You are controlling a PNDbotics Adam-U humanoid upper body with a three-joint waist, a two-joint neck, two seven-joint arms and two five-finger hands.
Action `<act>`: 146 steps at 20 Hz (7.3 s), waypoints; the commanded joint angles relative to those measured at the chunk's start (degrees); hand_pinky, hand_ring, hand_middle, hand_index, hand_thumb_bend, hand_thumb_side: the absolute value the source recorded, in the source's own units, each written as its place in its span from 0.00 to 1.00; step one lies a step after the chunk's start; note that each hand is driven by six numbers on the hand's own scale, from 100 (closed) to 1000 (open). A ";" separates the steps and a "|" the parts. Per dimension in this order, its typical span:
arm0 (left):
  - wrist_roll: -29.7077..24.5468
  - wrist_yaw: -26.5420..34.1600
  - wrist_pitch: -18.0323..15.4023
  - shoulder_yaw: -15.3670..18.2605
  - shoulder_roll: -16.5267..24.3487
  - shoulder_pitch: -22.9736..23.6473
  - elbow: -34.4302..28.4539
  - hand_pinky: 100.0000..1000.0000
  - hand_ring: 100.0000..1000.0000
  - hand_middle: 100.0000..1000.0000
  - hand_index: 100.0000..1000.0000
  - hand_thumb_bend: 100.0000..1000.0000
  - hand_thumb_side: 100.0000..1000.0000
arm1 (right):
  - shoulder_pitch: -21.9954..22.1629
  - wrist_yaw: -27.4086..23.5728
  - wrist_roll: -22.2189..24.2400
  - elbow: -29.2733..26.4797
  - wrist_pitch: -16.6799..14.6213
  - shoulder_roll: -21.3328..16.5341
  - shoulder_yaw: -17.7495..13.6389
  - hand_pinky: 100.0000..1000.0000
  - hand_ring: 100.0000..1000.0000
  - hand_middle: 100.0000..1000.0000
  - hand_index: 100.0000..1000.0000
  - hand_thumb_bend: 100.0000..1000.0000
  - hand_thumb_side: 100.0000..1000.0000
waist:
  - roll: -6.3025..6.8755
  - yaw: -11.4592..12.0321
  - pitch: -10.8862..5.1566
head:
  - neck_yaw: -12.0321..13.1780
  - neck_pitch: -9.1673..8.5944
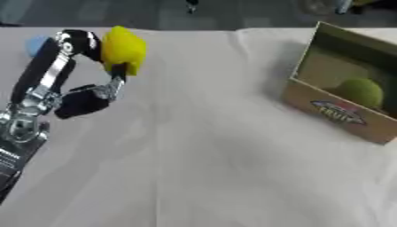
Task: Pick up the objects with one hand, pass them to the other hand, and then place them into the box on the other side of the table.
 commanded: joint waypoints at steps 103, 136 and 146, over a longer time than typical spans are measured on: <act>4.09 -7.31 -8.04 -2.71 -2.40 -1.73 4.62 0.58 0.48 0.38 0.43 0.00 0.13 | -6.89 18.42 26.91 14.49 -8.56 22.64 15.16 0.93 0.80 0.80 0.88 0.18 0.44 | -1.75 0.77 -1.41 | 0.44 1.28; 4.94 -7.04 -5.29 -2.88 -4.51 -3.07 5.51 0.63 0.54 0.47 0.63 0.05 0.24 | -5.94 13.82 21.24 13.82 -2.21 21.96 13.91 0.84 0.63 0.54 0.53 0.00 0.00 | -1.59 0.81 -1.24 | -0.35 1.43; 6.00 -6.19 -0.32 -2.87 -4.32 -2.90 5.92 0.70 0.63 0.57 0.76 0.32 0.52 | -5.96 12.95 20.90 13.36 -1.76 20.92 13.45 0.83 0.61 0.52 0.49 0.00 0.00 | -1.55 0.70 -1.36 | -0.56 1.38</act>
